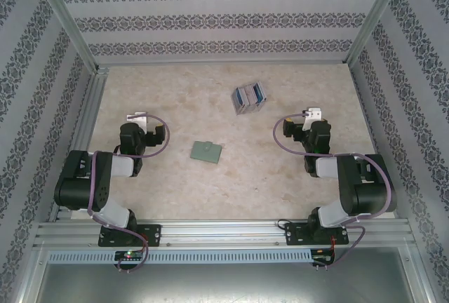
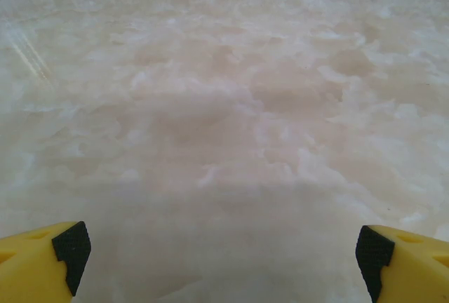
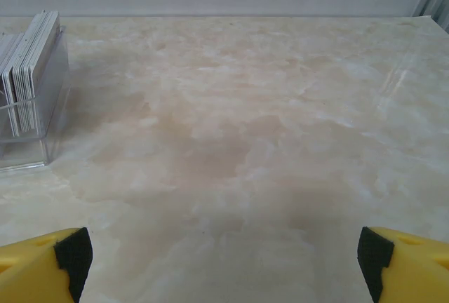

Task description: Put the credit cards into the card holder

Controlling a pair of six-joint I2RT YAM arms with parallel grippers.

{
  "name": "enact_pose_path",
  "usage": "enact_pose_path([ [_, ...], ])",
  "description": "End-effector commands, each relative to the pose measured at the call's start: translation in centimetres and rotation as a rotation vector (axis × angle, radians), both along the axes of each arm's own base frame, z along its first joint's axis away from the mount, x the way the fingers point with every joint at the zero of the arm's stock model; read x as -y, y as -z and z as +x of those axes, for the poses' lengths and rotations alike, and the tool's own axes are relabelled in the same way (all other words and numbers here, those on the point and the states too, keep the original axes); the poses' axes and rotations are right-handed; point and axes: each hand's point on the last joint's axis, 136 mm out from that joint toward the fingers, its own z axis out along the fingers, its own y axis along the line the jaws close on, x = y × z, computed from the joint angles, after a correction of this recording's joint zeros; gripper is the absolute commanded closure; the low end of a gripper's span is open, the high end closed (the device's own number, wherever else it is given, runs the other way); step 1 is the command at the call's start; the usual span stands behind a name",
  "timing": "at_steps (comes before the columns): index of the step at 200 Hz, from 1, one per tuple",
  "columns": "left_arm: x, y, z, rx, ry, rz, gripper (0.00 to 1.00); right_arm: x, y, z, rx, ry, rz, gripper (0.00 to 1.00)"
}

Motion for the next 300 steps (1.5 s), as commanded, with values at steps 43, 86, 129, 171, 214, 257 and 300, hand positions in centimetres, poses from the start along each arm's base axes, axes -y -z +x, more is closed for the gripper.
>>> enact_pose_path([
  [43,-0.15,-1.26,0.74,0.038,0.014,0.017,0.01,-0.19,-1.1,0.6,0.035,-0.019,0.001,0.02],
  [86,-0.14,-1.29,0.75,0.038,0.015,0.016,0.01,-0.18,-1.08,0.58,0.035,-0.019,0.0,0.02],
  [129,-0.14,-1.24,0.73,0.037,0.014,0.017,0.01,-0.19,-1.09,0.59,0.035,-0.019,0.0,0.02],
  [171,-0.12,-1.17,0.71,0.035,0.015,0.016,0.01,-0.16,-1.11,0.61,0.035,-0.018,0.0,0.02],
  [214,-0.12,-1.21,0.73,0.036,0.015,0.016,0.01,-0.04,-1.1,0.63,0.033,-0.009,-0.005,0.02],
  [257,-0.12,-1.22,0.73,0.036,0.015,0.016,0.01,-0.04,-1.02,0.63,0.03,-0.003,-0.01,0.02],
  [300,-0.5,-1.53,0.81,0.027,-0.007,0.02,0.01,0.44,-1.56,0.58,0.039,0.032,-0.014,0.02],
])
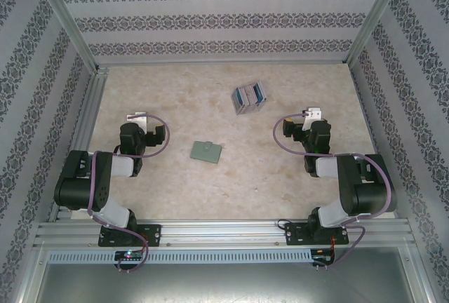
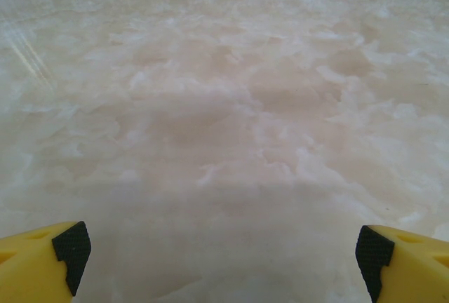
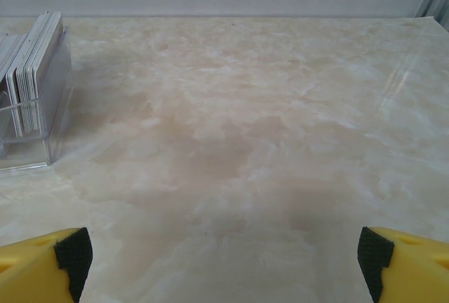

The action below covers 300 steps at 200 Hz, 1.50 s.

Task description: Put the credit cards into the card holder

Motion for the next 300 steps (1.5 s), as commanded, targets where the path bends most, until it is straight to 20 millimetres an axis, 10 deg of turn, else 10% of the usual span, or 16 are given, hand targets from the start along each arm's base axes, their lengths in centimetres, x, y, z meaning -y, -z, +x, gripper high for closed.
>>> enact_pose_path([
  [1,-0.6,-1.5,0.8,0.026,-0.011,0.021,0.01,0.5,-1.6,0.5,0.039,0.033,-0.014,0.02],
  [96,-0.6,-7.8,0.9,-0.133,-0.129,-0.196,0.01,-0.3,-11.0,-4.3,0.094,0.042,0.303,0.02],
  [156,3.1,-6.5,1.9,-0.231,0.004,-0.372,0.01,-8.8,-8.5,-6.5,-0.366,-0.23,0.486,0.09],
  [206,3.8,-4.5,1.6,-0.231,-0.008,-0.461,0.01,-18.6,-4.9,-9.9,-0.635,-0.393,0.097,0.26],
  [267,4.0,-2.9,0.2,-0.286,-0.051,-0.503,0.01,-29.9,-1.5,-8.6,-0.824,-0.484,0.024,0.5],
  [300,4.0,-1.7,-0.5,-0.287,-0.092,-0.544,0.01,-31.6,-0.1,-6.9,-0.951,-0.394,-0.053,0.55],
])
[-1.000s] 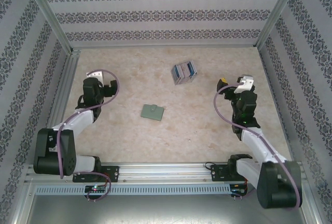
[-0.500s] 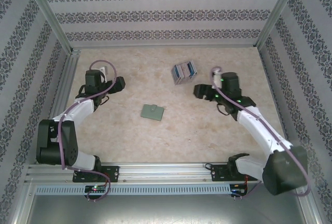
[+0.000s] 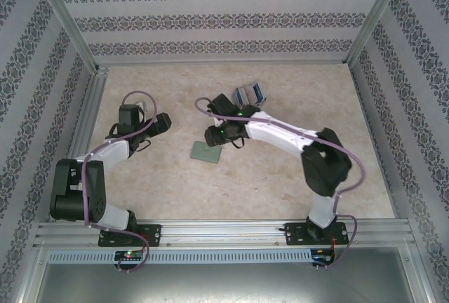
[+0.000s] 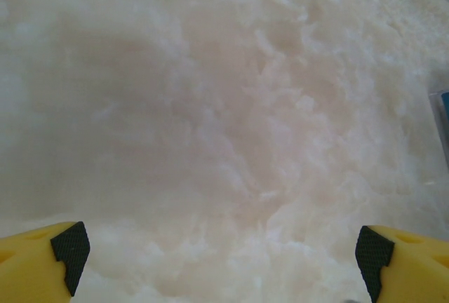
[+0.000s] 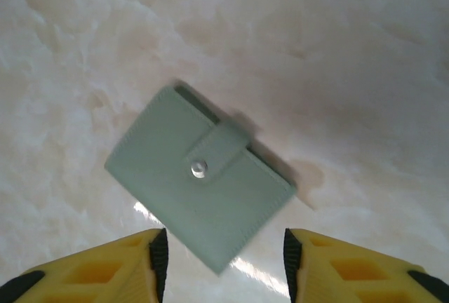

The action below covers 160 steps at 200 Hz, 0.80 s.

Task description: Put the credit cards into the card holder

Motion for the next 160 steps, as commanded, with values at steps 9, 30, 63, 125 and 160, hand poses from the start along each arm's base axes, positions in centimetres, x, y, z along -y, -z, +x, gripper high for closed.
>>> enact_pose_path([
  [9,0.2,-0.3,0.0,0.014,-0.04,-0.049,0.01,0.2,0.8,0.5,-0.076,0.052,-0.152,0.56],
  [30,0.3,-0.3,-0.1,0.024,-0.043,-0.055,0.01,-1.2,1.4,0.7,-0.097,0.032,-0.171,0.59],
  [63,0.1,-0.1,0.0,0.007,-0.05,-0.041,0.01,-2.3,3.1,0.3,-0.138,-0.014,-0.265,0.59],
  [125,0.4,0.3,-0.1,0.004,-0.05,-0.062,0.01,-2.9,4.5,-0.7,-0.167,-0.067,-0.341,0.62],
  [160,0.5,0.2,-0.1,0.002,-0.046,-0.068,0.01,-2.8,5.3,-0.8,-0.185,-0.087,-0.381,0.64],
])
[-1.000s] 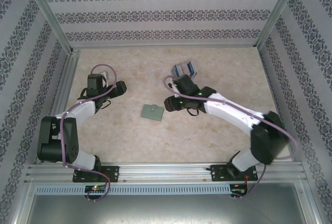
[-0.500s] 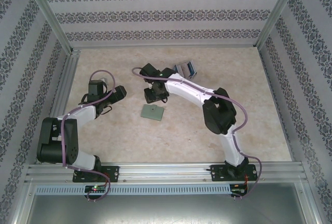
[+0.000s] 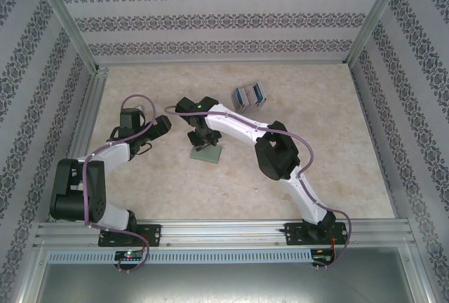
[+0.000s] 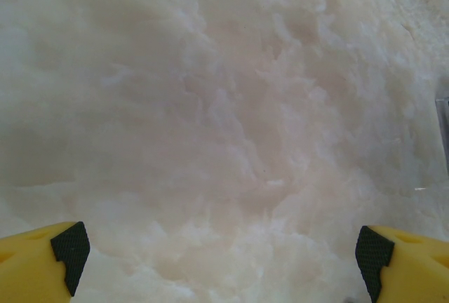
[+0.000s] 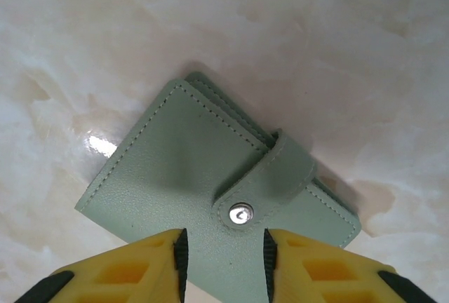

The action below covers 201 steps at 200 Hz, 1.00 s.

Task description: Put the credit cards into the card holder

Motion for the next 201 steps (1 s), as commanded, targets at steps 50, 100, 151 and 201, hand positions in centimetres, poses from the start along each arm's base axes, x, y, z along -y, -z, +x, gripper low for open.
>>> enact_pose_path([
  [50,0.2,-0.5,0.4,0.025,-0.004,-0.012,0.01,1.2,0.8,-0.1,-0.009,-0.051,-0.119,0.64],
  [100,0.4,-0.5,0.4,0.024,-0.001,-0.015,0.01,1.0,2.3,-0.4,-0.042,-0.063,-0.126,0.64],
  [151,0.4,-0.3,0.5,0.018,0.002,-0.016,0.01,0.4,3.3,-0.3,-0.056,-0.072,-0.117,0.64],
  [201,0.5,-0.2,0.4,0.013,0.002,-0.016,0.01,0.7,4.3,-0.7,-0.085,-0.079,-0.137,0.54],
])
